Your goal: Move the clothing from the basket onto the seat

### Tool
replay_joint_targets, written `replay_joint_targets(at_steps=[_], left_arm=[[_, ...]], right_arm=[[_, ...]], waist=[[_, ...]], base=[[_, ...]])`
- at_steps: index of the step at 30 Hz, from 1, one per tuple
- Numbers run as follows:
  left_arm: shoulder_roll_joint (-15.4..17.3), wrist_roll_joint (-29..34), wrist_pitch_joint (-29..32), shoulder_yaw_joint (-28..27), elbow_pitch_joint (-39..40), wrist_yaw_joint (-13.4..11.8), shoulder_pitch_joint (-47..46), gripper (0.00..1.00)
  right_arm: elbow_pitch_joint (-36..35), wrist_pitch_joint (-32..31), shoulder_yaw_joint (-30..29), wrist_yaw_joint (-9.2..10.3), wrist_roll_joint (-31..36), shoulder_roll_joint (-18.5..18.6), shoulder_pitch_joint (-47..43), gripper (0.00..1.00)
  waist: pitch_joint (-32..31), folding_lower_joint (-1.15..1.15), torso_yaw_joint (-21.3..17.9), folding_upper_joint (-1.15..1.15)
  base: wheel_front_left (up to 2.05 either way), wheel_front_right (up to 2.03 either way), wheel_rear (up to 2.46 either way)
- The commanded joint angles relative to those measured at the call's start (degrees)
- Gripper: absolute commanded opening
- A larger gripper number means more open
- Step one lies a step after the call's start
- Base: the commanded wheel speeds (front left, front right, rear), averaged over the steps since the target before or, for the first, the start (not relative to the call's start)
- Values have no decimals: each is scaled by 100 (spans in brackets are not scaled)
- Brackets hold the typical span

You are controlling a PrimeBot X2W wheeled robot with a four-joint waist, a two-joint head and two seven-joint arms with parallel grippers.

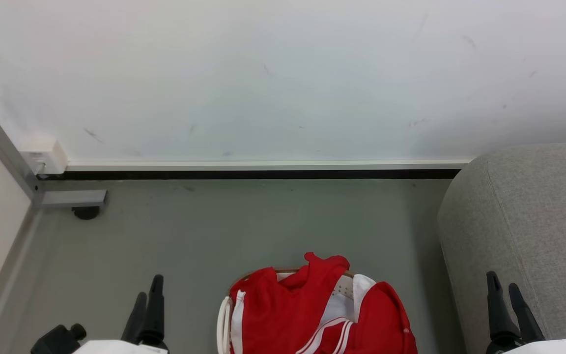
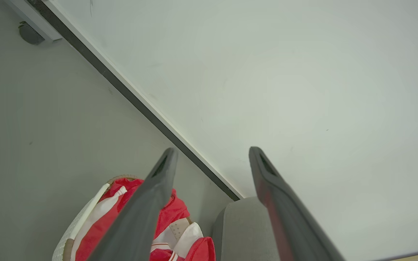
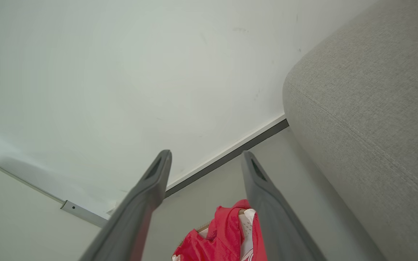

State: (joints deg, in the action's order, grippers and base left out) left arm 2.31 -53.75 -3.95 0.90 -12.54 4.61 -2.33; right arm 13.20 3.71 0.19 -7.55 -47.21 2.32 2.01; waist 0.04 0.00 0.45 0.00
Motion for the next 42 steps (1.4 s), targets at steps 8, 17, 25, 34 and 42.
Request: replay_joint_targets(at_steps=[8, 17, 25, 34, 42], left_arm=[[55, 710, -165, 77, 122, -58, 37, 100], [59, 1375, -320, 159, 163, -158, 110, 100], [62, 1915, -440, 199, 144, -171, 152, 100], [66, 2501, -583, 249, 227, -209, 207, 100], [69, 3016, -694, 315, 258, -238, 269, 100]], right_arm=[[-59, 189, 93, 5, 695, 65, -27, 100], [-93, 345, 139, 6, 1315, 66, -97, 100], [-74, 468, 162, 6, 1844, 67, -146, 100], [-53, 608, 212, 7, 2367, 67, -193, 100], [-10, 718, 253, 8, 2765, 68, -245, 100]], waist=[[-18, 0, -1, 0], [-21, 0, 4, 0], [-7, 0, -12, 0], [-19, 0, -20, 0], [-14, 0, -20, 0]], base=[[0, 0, 0], [0, 0, 0], [0, 0, 0], [0, 0, 0], [0, 0, 0]])
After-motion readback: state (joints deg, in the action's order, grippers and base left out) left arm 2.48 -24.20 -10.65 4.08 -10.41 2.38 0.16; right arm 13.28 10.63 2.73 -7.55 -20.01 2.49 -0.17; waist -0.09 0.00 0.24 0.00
